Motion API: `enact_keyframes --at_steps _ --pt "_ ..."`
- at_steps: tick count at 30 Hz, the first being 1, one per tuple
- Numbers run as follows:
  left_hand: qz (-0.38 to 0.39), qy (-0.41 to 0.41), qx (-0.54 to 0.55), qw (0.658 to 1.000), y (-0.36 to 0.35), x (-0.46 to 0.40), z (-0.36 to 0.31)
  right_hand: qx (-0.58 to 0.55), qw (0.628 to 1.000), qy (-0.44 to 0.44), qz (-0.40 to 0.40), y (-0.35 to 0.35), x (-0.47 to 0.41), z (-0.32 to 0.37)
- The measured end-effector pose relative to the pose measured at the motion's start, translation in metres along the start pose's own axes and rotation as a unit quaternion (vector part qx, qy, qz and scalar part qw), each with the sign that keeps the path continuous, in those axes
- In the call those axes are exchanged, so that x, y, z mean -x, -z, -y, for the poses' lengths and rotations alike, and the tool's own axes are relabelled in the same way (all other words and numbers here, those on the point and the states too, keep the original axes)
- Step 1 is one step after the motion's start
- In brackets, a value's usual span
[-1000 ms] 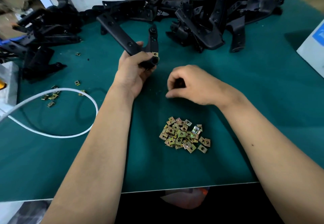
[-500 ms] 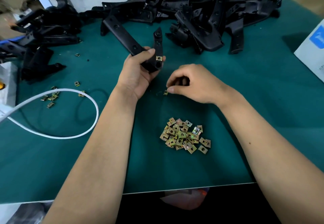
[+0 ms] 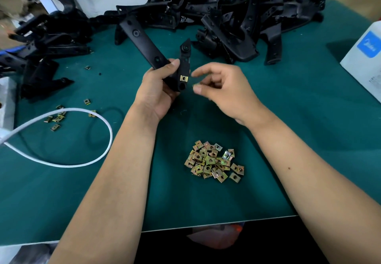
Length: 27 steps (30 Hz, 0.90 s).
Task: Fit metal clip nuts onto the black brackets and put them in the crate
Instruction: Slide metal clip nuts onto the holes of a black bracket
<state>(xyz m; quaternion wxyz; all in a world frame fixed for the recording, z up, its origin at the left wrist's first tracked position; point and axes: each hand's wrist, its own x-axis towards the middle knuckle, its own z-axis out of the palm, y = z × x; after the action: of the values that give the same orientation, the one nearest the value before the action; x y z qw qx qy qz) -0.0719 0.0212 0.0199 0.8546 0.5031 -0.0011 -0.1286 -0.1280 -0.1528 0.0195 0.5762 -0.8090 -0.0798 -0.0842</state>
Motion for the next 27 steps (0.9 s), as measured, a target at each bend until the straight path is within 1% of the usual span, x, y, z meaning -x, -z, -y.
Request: enact_keyframes --at_steps 2,4,6,10,16,21,24,27 --pt "0.015 0.007 -0.011 1.0 -0.002 0.002 0.0 -0.094 0.994 -0.014 -0.06 0.001 -0.002 -0.001" --pt "0.033 0.016 -0.032 0.999 -0.004 0.004 0.002 -0.156 0.981 -0.04 -0.104 0.001 -0.003 -0.002" --pt "0.053 0.022 -0.048 0.997 -0.008 0.006 0.005 -0.193 0.971 -0.068 -0.125 0.001 -0.004 -0.004" --pt "0.078 0.03 -0.058 0.995 -0.015 0.008 0.009 -0.238 0.955 -0.105 -0.141 0.001 -0.006 -0.006" --pt "0.076 0.038 -0.036 0.996 -0.02 0.01 0.012 -0.272 0.944 -0.107 -0.155 0.0 -0.006 -0.005" --pt "0.069 0.043 -0.027 0.996 -0.021 0.01 0.014 -0.272 0.944 -0.1 -0.158 0.0 -0.006 -0.004" --pt "0.069 0.047 -0.025 0.996 -0.023 0.011 0.014 -0.25 0.951 -0.092 -0.156 0.001 -0.005 -0.004" --pt "0.062 0.05 -0.031 0.996 -0.023 0.011 0.014 -0.202 0.964 -0.079 -0.151 0.003 -0.005 -0.005"
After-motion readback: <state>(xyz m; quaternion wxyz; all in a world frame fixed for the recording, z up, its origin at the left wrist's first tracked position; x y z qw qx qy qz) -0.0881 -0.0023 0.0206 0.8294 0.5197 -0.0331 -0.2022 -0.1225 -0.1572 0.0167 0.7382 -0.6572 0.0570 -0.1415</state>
